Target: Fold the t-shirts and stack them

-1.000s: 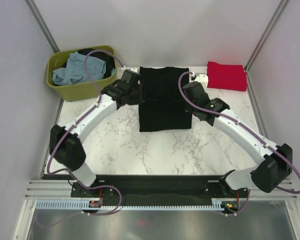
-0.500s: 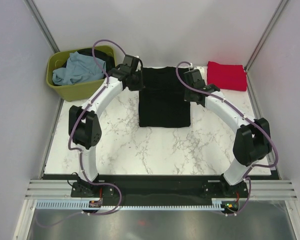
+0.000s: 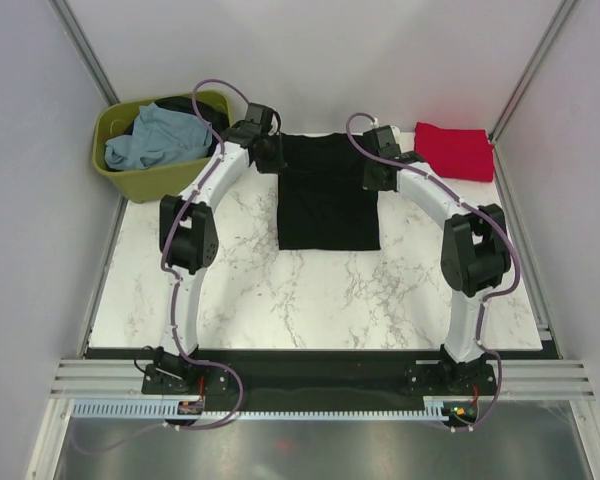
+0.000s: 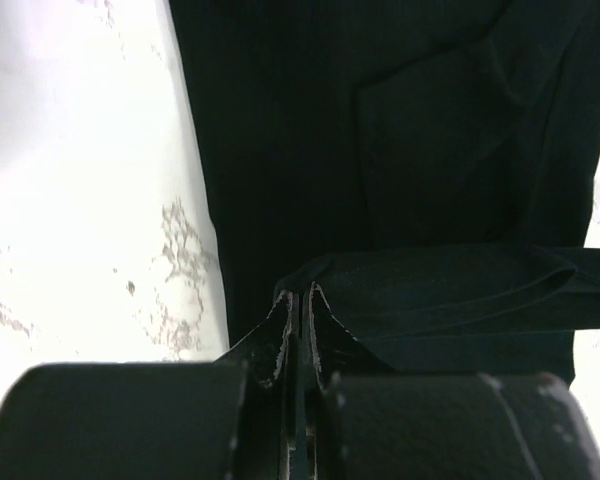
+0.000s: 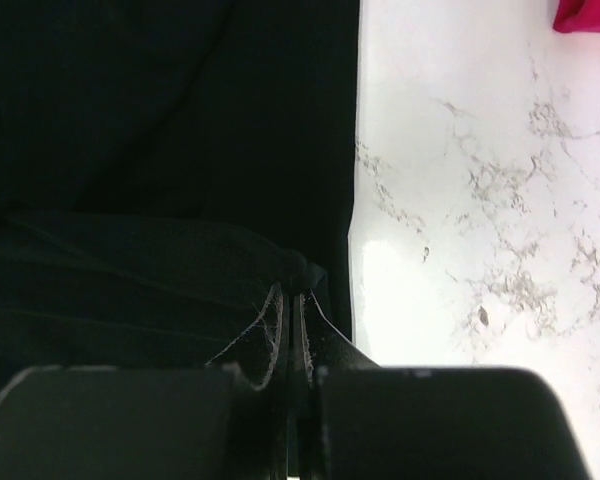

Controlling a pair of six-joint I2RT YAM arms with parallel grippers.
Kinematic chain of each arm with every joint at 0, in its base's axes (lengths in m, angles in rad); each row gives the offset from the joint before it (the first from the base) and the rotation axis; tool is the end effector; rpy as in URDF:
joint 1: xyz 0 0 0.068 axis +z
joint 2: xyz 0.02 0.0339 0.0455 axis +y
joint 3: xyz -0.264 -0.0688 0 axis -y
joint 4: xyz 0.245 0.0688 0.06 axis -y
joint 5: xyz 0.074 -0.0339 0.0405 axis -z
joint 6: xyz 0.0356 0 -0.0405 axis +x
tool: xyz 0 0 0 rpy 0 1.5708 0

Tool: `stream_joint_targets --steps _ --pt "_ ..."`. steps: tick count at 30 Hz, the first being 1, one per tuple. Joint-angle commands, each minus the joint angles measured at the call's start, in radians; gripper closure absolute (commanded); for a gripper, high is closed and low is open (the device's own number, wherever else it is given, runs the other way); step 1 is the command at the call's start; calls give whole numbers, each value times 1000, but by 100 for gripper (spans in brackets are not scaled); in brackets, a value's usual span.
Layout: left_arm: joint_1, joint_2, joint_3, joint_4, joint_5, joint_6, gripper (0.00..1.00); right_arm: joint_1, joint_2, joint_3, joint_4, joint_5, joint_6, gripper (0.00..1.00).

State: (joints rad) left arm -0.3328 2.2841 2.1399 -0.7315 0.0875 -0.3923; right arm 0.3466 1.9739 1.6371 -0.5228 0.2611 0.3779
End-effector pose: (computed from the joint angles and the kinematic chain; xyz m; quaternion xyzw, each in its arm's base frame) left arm 0.4847 -0.1708 0.2532 -0.0131 0.9393 -0.1591 0.3036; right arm 0.4220 0.1427 0.2499 0.0599 0.9286 0.0082 0.3660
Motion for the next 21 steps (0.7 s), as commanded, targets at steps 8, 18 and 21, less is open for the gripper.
stream_joint_targets --steps 8,18,21 --pt "37 91 179 52 52 82 96 -55 52 125 0 -2 -22 100" --pt "54 159 250 64 38 61 38 -99 175 260 -29 -68 -20 52" --pt "83 187 340 46 40 17 5 -132 298 482 -122 -86 -36 25"
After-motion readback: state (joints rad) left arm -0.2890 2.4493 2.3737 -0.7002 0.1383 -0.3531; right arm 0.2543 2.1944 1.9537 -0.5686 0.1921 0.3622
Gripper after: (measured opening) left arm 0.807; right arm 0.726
